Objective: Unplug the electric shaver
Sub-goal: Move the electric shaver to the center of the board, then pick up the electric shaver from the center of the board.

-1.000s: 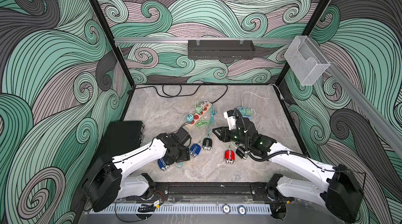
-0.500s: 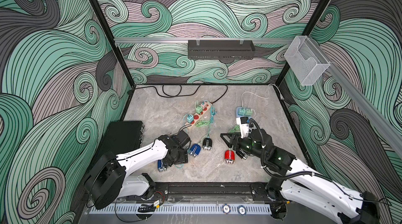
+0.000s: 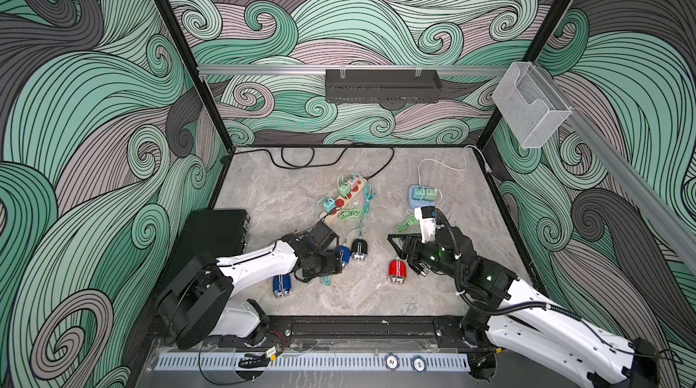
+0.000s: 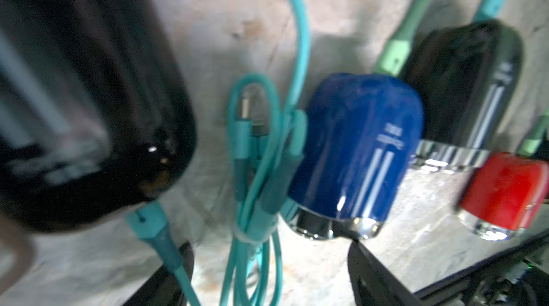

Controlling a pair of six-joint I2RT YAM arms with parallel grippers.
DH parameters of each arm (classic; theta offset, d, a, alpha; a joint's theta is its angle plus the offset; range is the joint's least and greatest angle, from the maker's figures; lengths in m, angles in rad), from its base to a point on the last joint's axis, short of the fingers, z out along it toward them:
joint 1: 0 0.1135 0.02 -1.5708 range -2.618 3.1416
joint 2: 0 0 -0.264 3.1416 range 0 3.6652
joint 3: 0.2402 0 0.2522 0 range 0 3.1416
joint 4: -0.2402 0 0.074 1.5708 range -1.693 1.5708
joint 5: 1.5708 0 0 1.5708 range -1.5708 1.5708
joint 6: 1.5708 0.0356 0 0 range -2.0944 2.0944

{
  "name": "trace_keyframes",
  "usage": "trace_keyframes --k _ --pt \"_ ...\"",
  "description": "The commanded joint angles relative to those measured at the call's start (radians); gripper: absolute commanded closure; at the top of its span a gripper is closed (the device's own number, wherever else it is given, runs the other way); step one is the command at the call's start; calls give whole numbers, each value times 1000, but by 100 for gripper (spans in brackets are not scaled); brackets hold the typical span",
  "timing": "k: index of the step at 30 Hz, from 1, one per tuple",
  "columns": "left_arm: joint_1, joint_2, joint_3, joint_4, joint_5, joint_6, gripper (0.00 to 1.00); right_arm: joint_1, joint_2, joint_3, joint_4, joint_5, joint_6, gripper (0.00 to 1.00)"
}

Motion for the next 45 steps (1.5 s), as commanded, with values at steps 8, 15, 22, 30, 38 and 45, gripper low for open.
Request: trace_keyframes --k 8,15,22,30,38,45 --pt "-10 208 184 189 66 37 21 -6 77 91 -54 -5 -90 48" --pt "-10 126 302 -145 -53 250 21 -6 94 52 8 -31 -51 57" --pt "-11 -7 285 -312 -84 508 20 -6 111 58 24 -39 -67 58" --pt "7 126 355 -308 -251 745 15 -6 141 59 69 -78 -68 56" --pt "41 292 444 -300 -279 844 12 -4 160 20 136 -113 -39 52" --pt "66 319 437 -286 -301 857 9 -4 156 13 140 -108 -36 51"
